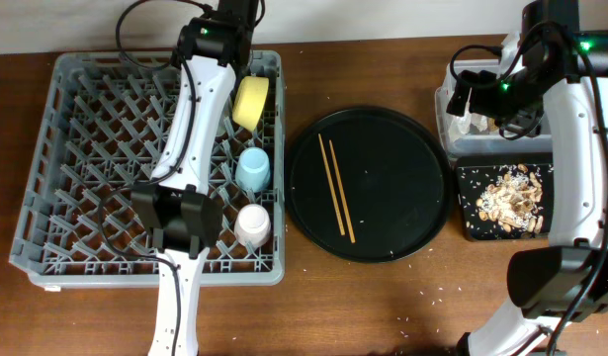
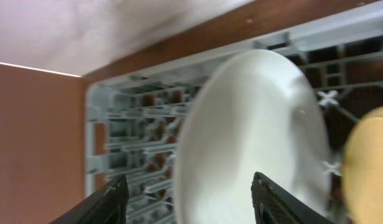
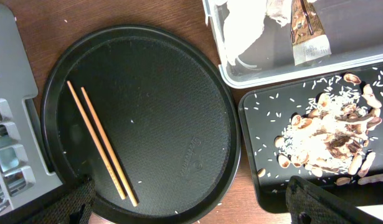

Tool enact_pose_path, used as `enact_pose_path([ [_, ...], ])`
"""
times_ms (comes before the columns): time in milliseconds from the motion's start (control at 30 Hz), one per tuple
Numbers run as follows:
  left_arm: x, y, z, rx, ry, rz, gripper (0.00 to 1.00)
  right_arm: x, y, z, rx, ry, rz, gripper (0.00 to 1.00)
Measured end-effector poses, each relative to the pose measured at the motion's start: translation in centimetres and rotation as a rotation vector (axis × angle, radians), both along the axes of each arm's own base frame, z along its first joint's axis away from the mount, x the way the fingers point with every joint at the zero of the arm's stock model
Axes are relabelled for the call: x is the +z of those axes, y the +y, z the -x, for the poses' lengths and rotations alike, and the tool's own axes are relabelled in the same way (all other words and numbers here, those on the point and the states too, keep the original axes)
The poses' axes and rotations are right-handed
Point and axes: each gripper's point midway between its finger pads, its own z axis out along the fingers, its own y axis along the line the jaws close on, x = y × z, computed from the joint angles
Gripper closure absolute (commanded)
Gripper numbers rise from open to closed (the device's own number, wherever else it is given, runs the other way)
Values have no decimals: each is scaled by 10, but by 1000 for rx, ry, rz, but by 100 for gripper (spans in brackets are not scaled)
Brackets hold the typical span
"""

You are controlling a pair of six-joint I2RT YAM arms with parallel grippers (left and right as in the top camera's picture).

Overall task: Sort waste into correct bins and load items into the dishwasher rack
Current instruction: 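Stand white plate upright at back of dish rack with left gripper, then grasp first wooden chopstick on black tray with left gripper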

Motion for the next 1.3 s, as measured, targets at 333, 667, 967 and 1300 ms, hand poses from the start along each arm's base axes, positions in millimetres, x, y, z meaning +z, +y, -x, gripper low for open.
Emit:
enact_pose_path([
  [333,33,-88,33,-176,41,545,32,0,0,0,1,-1,0,1],
  [667,-26,-240,138,-226,399,713,38,0,0,0,1,0,0,2],
  [967,-131,-253,158,-34,500,658,45,0,0,0,0,0,0,2],
  [1300,-187,-242,161,84,488,653,66,0,0,0,0,0,0,2],
])
